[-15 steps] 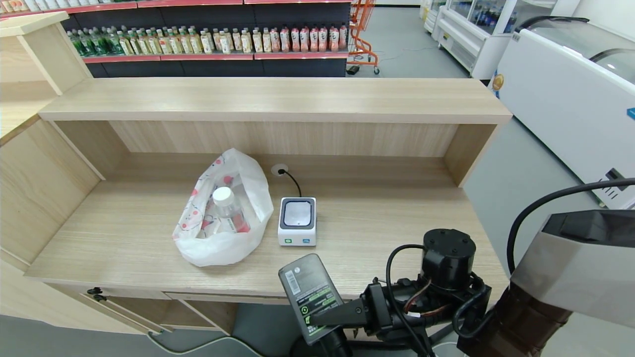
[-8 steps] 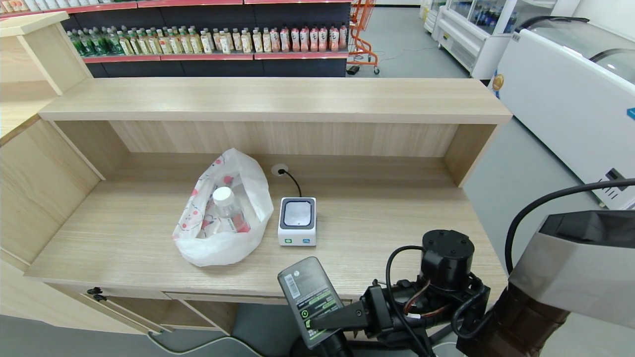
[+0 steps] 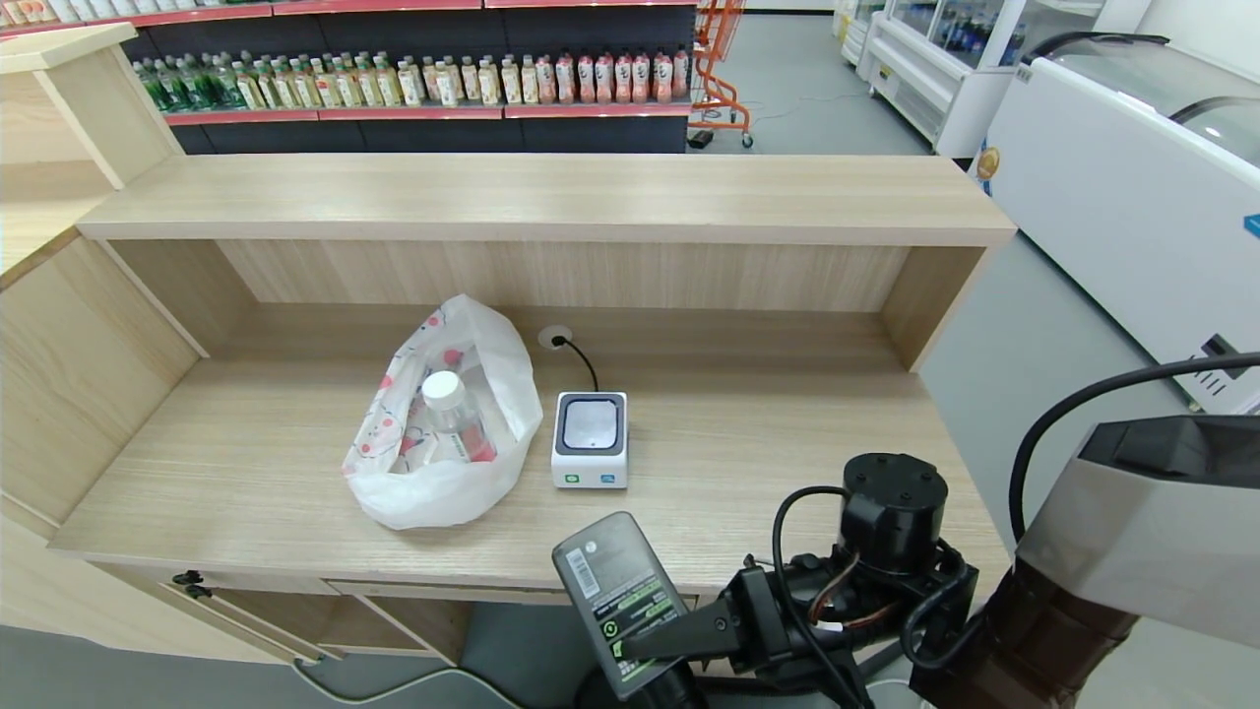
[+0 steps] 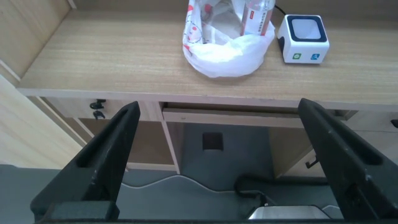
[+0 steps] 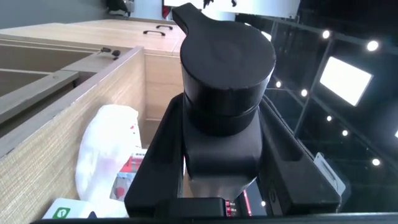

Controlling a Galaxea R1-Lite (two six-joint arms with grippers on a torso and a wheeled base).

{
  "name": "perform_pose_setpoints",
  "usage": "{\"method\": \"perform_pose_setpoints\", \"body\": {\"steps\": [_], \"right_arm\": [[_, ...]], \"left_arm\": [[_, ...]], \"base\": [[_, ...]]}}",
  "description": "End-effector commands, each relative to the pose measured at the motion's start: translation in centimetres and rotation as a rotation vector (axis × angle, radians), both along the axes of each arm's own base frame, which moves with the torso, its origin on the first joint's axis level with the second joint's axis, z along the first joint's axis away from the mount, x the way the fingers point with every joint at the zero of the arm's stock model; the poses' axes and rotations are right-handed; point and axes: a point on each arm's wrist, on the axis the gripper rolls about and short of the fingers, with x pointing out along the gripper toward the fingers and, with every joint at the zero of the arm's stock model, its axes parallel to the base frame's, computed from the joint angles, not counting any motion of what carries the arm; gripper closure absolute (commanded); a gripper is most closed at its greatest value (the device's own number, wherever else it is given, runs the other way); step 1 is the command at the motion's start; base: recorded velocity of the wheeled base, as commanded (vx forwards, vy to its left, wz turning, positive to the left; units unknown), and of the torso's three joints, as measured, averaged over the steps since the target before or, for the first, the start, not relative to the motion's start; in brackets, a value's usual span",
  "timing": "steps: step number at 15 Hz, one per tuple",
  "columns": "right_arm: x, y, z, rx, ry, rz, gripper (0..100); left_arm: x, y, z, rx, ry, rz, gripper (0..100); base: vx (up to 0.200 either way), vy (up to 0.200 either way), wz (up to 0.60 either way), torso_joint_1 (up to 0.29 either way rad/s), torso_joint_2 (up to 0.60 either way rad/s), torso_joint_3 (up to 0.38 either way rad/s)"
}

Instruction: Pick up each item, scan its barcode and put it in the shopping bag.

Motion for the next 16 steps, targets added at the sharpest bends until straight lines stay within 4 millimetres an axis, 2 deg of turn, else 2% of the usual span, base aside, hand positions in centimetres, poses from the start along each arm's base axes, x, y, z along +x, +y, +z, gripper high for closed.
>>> {"method": "perform_pose_setpoints", "body": {"steps": [1, 4, 6, 7, 9, 10, 11, 12, 13, 14, 16], "right_arm": [[0.0, 0.0, 0.2, 0.003, -0.004, -0.001, 100], [-0.2, 0.0, 0.2, 0.003, -0.003, 0.005, 100], [-0.1, -0.4, 2.1, 0.035, -0.016, -0.01, 100], [0.2, -1.2, 3.2, 0.044, 0.008, -0.046, 100], [0.6, -3.8, 5.8, 0.052, 0.194, -0.256, 100], [-0.4, -5.5, 7.0, 0.061, 0.334, -0.439, 100], [-1.6, -7.4, 8.9, 0.148, 0.425, -0.65, 100], [-2.7, -10.1, 11.2, 0.279, 0.445, -0.853, 100], [-3.4, -11.5, 12.0, 0.324, 0.463, -0.933, 100], [-4.1, -13.2, 13.0, 0.35, 0.62, -0.955, 100], [-3.7, -15.2, 13.8, 0.44, 0.903, -0.931, 100]], "left_arm": [[0.0, 0.0, 0.0, -0.001, 0.0, 0.0, 0], [0.0, 0.0, 0.0, -0.001, 0.0, 0.0, 0], [0.0, 0.0, 0.0, -0.001, 0.0, 0.0, 0], [0.0, 0.0, 0.0, -0.001, 0.0, 0.0, 0], [0.0, 0.0, 0.0, 0.001, 0.0, 0.0, 0], [0.0, 0.0, 0.0, -0.001, 0.0, 0.0, 0], [0.0, 0.0, 0.0, -0.001, 0.0, 0.0, 0], [0.0, 0.0, 0.0, -0.001, 0.0, 0.0, 0], [0.0, 0.0, 0.0, -0.001, 0.0, 0.0, 0], [0.0, 0.0, 0.0, -0.001, 0.0, 0.0, 0], [0.0, 0.0, 0.0, -0.001, 0.0, 0.0, 0]], "base": [[0.0, 0.0, 0.0, 0.0, 0.0, 0.0], [0.0, 0.0, 0.0, 0.0, 0.0, 0.0], [0.0, 0.0, 0.0, 0.0, 0.0, 0.0], [0.0, 0.0, 0.0, 0.0, 0.0, 0.0], [0.0, 0.0, 0.0, 0.0, 0.0, 0.0], [0.0, 0.0, 0.0, 0.0, 0.0, 0.0], [0.0, 0.0, 0.0, 0.0, 0.0, 0.0], [0.0, 0.0, 0.0, 0.0, 0.0, 0.0], [0.0, 0.0, 0.0, 0.0, 0.0, 0.0], [0.0, 0.0, 0.0, 0.0, 0.0, 0.0], [0.0, 0.0, 0.0, 0.0, 0.0, 0.0]]}}
